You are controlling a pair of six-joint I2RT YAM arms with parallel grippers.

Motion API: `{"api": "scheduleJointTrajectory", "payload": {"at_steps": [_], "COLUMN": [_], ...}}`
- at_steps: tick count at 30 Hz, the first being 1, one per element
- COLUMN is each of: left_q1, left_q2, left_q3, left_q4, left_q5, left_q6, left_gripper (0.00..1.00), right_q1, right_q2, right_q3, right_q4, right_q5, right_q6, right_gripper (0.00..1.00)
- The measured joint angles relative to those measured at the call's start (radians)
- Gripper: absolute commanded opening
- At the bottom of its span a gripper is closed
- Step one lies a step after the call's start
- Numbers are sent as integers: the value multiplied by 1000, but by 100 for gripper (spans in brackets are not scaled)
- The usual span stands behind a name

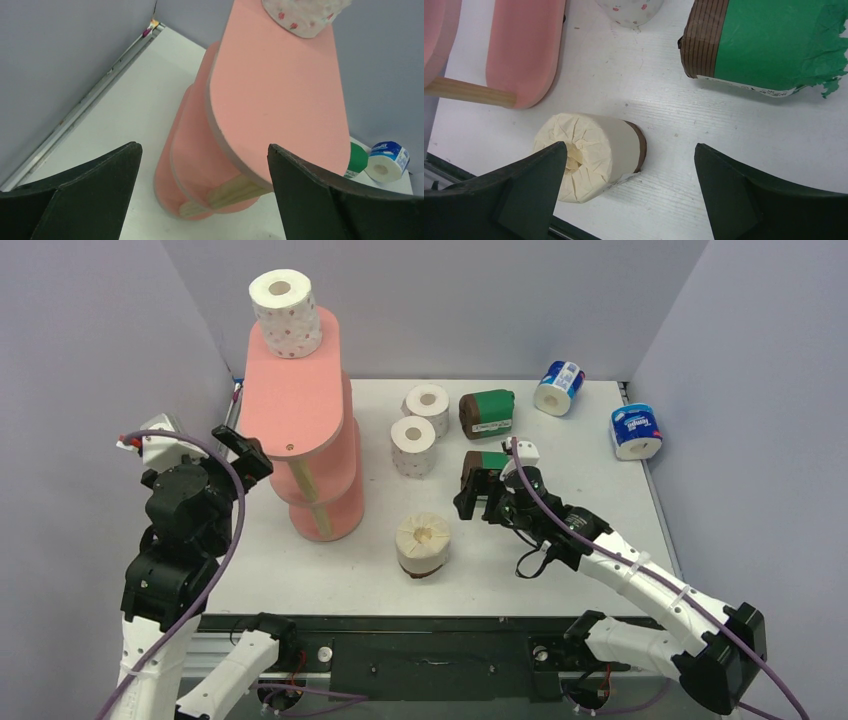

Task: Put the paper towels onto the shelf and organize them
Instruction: Adjust the paper towel on the shelf, then pick up the paper towel from the center of the board.

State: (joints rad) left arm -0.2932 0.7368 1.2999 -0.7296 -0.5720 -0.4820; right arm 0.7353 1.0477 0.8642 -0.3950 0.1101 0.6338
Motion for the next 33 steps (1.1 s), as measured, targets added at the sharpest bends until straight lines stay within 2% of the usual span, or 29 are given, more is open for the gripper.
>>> {"api": "scheduleJointTrajectory", "payload": {"at_steps": [8, 18, 27, 33], "left_q1": [0, 0, -2, -3], "left_q2": [-68, -90, -96, -113], "left_q3": [-97, -118, -127, -149], "left_q4": [-85, -63, 8, 35], "left_q5": [-13, -15, 31, 25], "left_q6": [-117, -139, -132, -129], "left_gripper": [96, 96, 96, 96], "right_q1": [2, 118, 130, 137], "right_q2": [57, 224, 299, 341], "right_q3": [-31, 10, 45, 54], "right_q4": [53, 26, 20, 19], "right_q5": [-107, -70, -50, -48], "right_q6": [-2, -36, -38, -38], "right_gripper": [86, 83, 80, 73]}}
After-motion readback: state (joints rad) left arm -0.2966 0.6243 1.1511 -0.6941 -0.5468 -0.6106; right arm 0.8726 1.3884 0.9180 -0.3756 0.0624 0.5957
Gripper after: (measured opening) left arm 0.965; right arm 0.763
